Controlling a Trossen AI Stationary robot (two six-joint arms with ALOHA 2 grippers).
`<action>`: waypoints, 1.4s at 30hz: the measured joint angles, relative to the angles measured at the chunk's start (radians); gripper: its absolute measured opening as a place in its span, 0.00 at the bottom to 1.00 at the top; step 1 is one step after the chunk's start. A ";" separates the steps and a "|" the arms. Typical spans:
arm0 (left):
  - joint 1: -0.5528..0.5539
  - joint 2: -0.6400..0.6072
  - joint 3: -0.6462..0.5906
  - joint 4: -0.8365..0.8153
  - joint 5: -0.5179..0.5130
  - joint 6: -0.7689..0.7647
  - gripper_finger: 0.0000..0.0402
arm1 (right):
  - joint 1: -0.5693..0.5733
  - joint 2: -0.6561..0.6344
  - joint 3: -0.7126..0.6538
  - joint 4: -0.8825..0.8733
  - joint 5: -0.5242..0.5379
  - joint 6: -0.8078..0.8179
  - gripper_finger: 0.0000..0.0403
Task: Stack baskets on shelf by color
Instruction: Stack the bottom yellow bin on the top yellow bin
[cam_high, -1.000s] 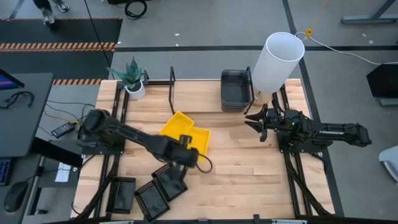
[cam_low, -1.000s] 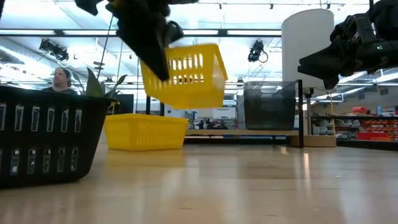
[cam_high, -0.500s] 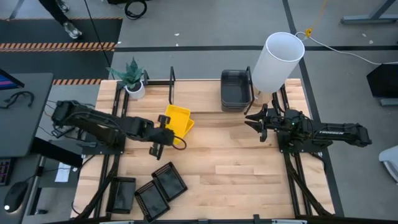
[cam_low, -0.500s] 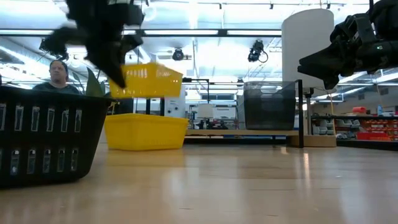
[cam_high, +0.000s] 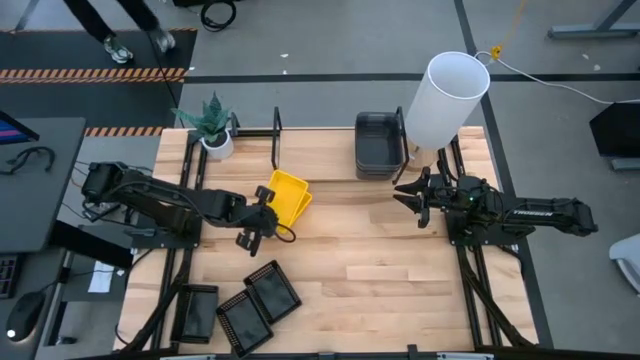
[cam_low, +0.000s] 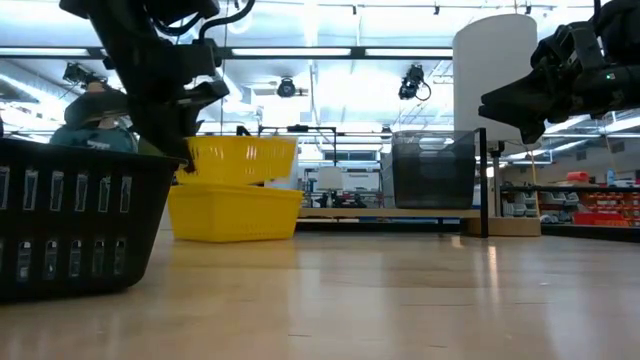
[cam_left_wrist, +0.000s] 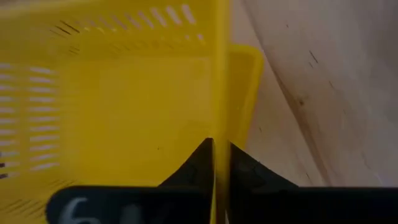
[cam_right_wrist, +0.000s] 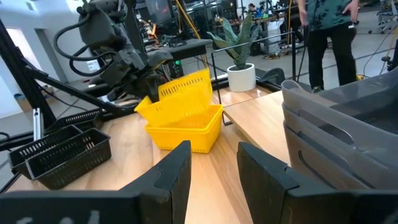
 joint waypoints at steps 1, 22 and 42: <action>0.000 0.000 0.000 -0.004 0.001 -0.002 0.09 | 0.000 0.000 0.000 0.000 0.000 0.000 0.34; 0.008 0.017 0.006 0.036 0.169 -0.228 0.35 | 0.000 0.000 0.000 0.000 0.000 0.000 0.34; 0.034 -0.042 0.179 -0.151 0.088 -0.297 0.24 | 0.000 0.004 0.000 0.008 0.008 0.000 0.34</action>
